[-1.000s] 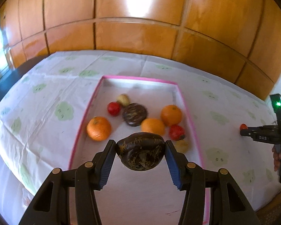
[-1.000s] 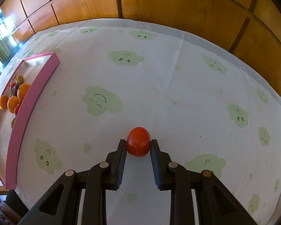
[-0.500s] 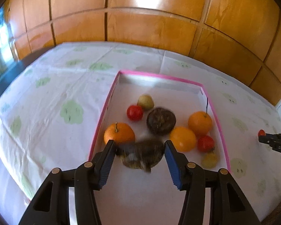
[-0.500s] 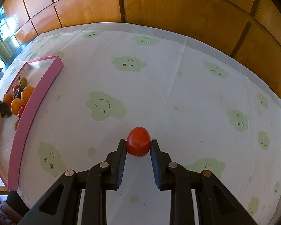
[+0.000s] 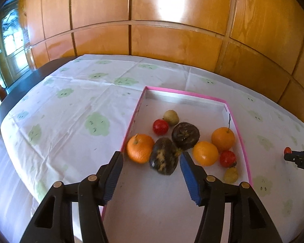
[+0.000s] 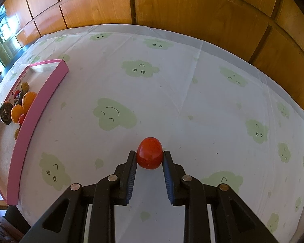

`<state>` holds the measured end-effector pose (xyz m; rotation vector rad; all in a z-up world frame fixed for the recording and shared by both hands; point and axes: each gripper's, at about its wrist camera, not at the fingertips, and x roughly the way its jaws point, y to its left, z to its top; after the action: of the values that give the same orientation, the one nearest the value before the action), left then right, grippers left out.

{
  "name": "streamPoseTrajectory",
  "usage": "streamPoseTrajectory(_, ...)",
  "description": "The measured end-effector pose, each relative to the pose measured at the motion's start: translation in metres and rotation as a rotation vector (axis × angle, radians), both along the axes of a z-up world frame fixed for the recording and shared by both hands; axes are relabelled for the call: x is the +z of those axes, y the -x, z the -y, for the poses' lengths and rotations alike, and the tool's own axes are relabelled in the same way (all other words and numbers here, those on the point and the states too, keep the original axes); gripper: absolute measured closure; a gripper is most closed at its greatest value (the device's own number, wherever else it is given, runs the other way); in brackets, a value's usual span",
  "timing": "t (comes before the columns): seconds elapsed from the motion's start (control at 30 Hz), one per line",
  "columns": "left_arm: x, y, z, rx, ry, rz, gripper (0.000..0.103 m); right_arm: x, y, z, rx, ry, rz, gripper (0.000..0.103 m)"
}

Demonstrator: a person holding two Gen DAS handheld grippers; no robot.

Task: Organize fruits
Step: 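Carry the dark fruit into the pink tray and open the left tool while the right tool holds the tomato, then carry the red tomato into the pink tray and open the right tool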

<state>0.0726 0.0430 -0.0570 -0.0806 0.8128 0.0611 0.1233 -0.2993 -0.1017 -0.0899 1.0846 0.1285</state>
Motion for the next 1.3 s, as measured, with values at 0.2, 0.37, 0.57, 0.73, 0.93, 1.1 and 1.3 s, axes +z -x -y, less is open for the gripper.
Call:
streamPoseTrajectory(0.2,0.008,0.015,0.004,-0.006,-0.023,0.024,0.041,0.001,0.002,0.0,0.012,-0.01,0.001,0.077)
streamPoseTrajectory(0.37,0.016,0.022,0.015,-0.038,-0.031,0.049,0.041,0.0,0.002,-0.004,0.042,-0.011,-0.004,0.077)
streamPoseTrajectory(0.57,0.021,0.028,0.029,-0.082,-0.043,0.063,0.04,-0.003,0.002,-0.009,0.063,-0.015,-0.01,0.077)
streamPoseTrajectory(0.73,0.02,0.032,0.037,-0.106,-0.05,0.062,0.04,-0.006,0.003,-0.012,0.075,-0.017,-0.018,0.077)
streamPoseTrajectory(0.93,0.018,0.034,0.039,-0.116,-0.047,0.054,0.04,-0.009,0.001,-0.016,0.094,-0.03,-0.034,0.077)
streamPoseTrajectory(1.1,0.017,0.033,0.037,-0.116,-0.04,0.048,0.04,0.001,0.007,-0.031,0.128,-0.081,-0.021,0.077)
streamPoseTrajectory(1.3,0.016,0.032,0.033,-0.109,-0.027,0.047,0.04,0.026,0.021,-0.082,0.245,-0.158,0.024,0.077)
